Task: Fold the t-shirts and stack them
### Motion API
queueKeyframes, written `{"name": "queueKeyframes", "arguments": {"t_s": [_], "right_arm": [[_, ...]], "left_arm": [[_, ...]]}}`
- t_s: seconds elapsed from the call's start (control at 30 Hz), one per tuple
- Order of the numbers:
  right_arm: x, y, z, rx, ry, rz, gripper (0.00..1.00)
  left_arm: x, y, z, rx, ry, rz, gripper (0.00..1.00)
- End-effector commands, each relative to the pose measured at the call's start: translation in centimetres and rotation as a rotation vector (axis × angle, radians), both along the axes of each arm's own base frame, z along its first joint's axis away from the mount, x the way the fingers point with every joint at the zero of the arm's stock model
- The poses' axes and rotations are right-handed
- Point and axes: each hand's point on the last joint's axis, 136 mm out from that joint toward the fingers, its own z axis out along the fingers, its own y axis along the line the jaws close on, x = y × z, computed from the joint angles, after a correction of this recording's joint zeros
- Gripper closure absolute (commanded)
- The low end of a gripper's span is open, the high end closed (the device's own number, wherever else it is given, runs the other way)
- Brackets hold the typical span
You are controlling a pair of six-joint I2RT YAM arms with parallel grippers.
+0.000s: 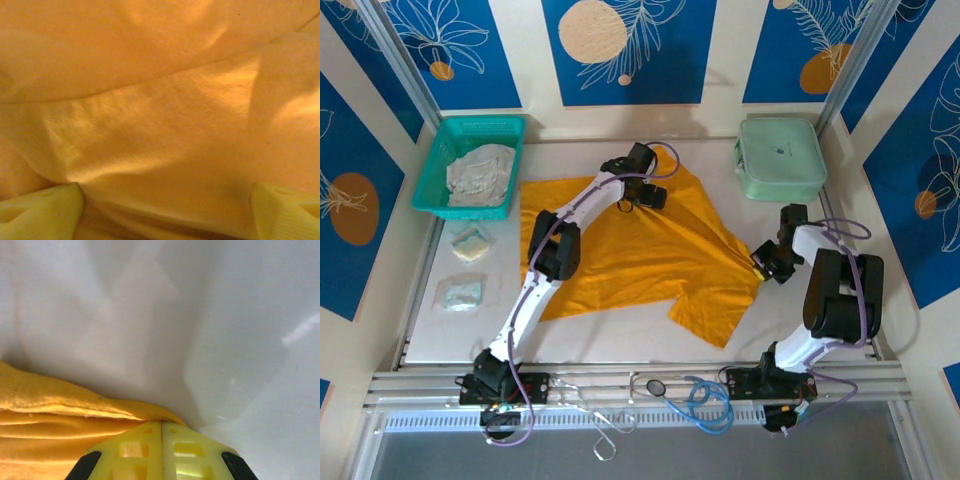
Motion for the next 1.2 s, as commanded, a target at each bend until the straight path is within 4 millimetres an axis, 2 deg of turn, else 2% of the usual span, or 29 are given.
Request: {"name": "queueKeyframes", "arguments": {"t_s": [0.0,0.07,0.13,0.17,0.23,0.3,0.37,0.47,0.57,0.67,0.9,1.0,1.17], "right_arm": [[-2.7,-0.3,0.4,-0.018,0.055,-0.015,1.00],[-2.1,0.2,1.5,-0.001,0.015,0.011,1.00],[-0.8,1.1,3.1,0.031,-0.050,0.072,1.00],[-0.1,1.8,4.0,0.041,-0.080,0.117,0.99],[1.6,2.8,5.9,0.039,-0.137,0.206,0.90],[3.6,4.1,7.6,0.031,-0.193,0.298,0.78],[5.7,5.5,8.8,0.049,-0.238,0.377,0.70],[9.3,6.5,9.1,0.036,-0.261,0.472,0.65],[13.2,6.7,8.5,0.018,-0.280,0.539,0.63],[16.6,7.2,7.5,0.030,-0.298,0.604,0.63],[22.1,9.2,5.5,0.030,-0.300,0.721,0.59],[23.6,10.1,4.5,0.031,-0.278,0.756,0.58],[24.7,12.4,2.9,0.031,-0.228,0.814,0.56]], "left_arm": [[-1.2,2.8,-2.6,0.076,0.091,0.030,0.11],[-1.3,2.3,-2.2,0.049,0.096,0.020,0.11],[-1.6,1.2,-1.0,-0.004,0.099,-0.004,0.09],[-1.7,0.5,0.1,-0.036,0.090,-0.022,0.07],[-2.1,-1.1,2.8,-0.090,0.057,-0.070,0.04],[-2.7,-2.7,6.3,-0.131,0.004,-0.123,0.00],[-3.4,-3.9,9.6,-0.159,-0.049,-0.162,0.01],[-4.5,-4.1,13.7,-0.177,-0.106,-0.174,0.00],[-5.7,-2.6,15.4,-0.153,-0.125,-0.131,0.00],[-7.2,-0.1,14.8,-0.095,-0.118,-0.075,0.00],[-13.1,6.8,7.8,0.065,-0.022,0.041,0.00],[-15.8,8.9,5.1,0.083,0.025,0.088,0.00],[-18.9,11.0,2.3,0.087,0.083,0.142,0.00]]}}
